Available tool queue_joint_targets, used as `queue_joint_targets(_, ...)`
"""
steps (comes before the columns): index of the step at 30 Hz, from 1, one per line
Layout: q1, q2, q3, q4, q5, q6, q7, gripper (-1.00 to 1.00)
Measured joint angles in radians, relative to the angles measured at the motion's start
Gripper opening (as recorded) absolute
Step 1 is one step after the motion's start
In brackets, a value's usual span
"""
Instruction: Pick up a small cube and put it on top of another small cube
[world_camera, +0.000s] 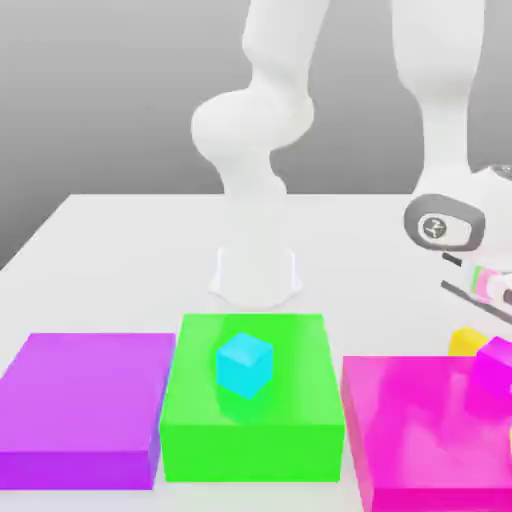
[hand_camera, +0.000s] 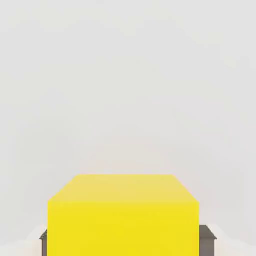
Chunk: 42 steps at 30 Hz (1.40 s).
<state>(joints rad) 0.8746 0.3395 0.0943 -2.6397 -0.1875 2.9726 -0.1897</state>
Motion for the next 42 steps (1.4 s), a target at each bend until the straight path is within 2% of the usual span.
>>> queue_joint_targets(2,0.0,-0.004,0.0,-0.001,0.0,-0.003,0.0,-1.0)
queue_joint_targets(7,-0.043,-0.164,0.063,-0.033,0.088,-0.129,-0.067,-1.0)
queue_joint_targets(9,-0.053,-0.192,0.063,-0.014,0.104,-0.178,-0.083,-1.0)
queue_joint_targets(12,-0.044,-0.153,0.019,0.05,0.003,-0.178,-0.092,-1.0)
queue_joint_targets(22,0.068,-0.023,-0.198,0.307,-0.472,-0.163,-0.099,-1.0)
queue_joint_targets(23,0.063,-0.019,-0.217,0.338,-0.488,-0.181,-0.103,-1.0)
queue_joint_targets(26,0.0,-0.027,-0.272,0.429,-0.448,-0.269,-0.119,-1.0)
queue_joint_targets(30,-0.093,-0.062,-0.322,0.464,-0.322,-0.357,-0.119,-1.0)
queue_joint_targets(37,-0.204,-0.159,-0.366,0.368,-0.093,-0.418,-0.096,-1.0)
queue_joint_targets(42,-0.268,-0.249,-0.404,0.285,0.024,-0.465,-0.049,-1.0)
